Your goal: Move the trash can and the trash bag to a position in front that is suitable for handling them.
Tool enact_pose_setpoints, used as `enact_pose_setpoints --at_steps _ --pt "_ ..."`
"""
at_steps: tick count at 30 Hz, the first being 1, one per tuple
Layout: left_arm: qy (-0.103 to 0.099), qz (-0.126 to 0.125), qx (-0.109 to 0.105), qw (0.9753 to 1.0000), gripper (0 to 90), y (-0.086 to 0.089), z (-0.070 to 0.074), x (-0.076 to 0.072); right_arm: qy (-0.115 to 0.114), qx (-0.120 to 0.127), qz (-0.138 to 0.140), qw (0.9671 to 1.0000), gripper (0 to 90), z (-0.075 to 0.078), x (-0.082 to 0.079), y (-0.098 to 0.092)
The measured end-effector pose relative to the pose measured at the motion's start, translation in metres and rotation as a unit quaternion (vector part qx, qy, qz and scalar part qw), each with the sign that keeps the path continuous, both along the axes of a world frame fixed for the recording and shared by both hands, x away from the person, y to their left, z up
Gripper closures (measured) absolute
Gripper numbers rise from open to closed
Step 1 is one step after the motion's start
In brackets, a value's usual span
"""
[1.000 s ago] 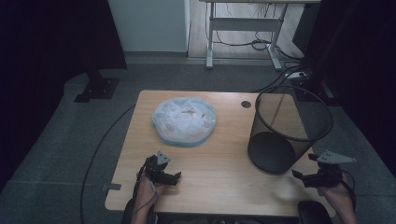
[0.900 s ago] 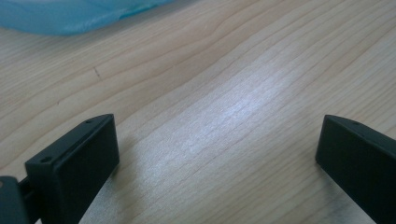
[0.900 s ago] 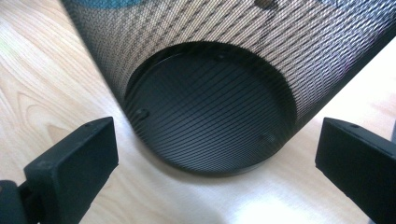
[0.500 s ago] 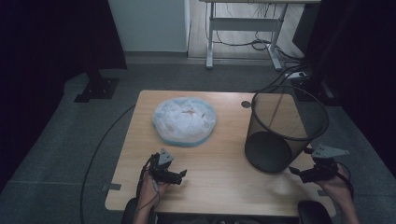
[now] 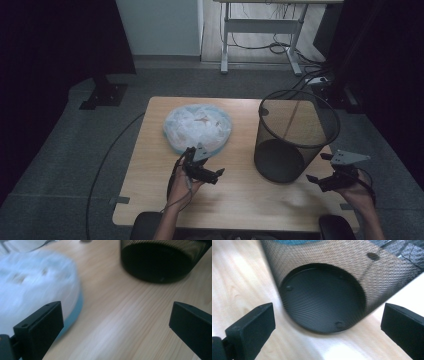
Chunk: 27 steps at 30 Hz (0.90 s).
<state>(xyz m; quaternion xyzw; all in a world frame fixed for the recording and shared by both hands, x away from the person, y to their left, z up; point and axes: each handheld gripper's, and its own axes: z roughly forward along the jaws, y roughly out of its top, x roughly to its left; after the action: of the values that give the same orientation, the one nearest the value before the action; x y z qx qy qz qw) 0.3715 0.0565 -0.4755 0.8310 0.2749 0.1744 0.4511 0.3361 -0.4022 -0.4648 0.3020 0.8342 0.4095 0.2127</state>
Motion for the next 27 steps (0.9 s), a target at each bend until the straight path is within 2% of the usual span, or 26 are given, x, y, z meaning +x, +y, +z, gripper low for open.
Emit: enact_pose_setpoints --at_steps 5,11,16,21,24,27 --pt "-0.007 -0.046 -0.020 0.9987 0.0 -0.045 0.016 0.012 0.000 0.007 0.011 0.9999 0.0 0.005 0.013 -0.006" --pt "-0.018 -0.090 -0.043 0.9949 0.0 -0.087 0.030 0.017 0.002 0.003 0.024 0.9997 0.0 0.003 0.022 -0.002" --pt "-0.020 -0.113 -0.046 0.9923 0.0 -0.107 0.032 0.023 -0.001 0.006 0.020 0.9998 0.0 0.002 0.024 -0.001" --pt "-0.015 -0.135 -0.053 0.9893 0.0 -0.118 0.029 0.023 -0.003 0.006 0.017 0.9998 0.0 0.002 0.023 0.000" --pt "-0.024 -0.128 -0.041 0.9907 0.0 -0.121 0.029 0.022 -0.005 0.008 0.016 0.9998 0.0 0.001 0.022 0.002" --pt "-0.021 -0.126 -0.048 0.9907 0.0 -0.120 0.029 0.022 -0.010 0.006 0.008 0.9999 0.0 0.001 0.020 0.005"
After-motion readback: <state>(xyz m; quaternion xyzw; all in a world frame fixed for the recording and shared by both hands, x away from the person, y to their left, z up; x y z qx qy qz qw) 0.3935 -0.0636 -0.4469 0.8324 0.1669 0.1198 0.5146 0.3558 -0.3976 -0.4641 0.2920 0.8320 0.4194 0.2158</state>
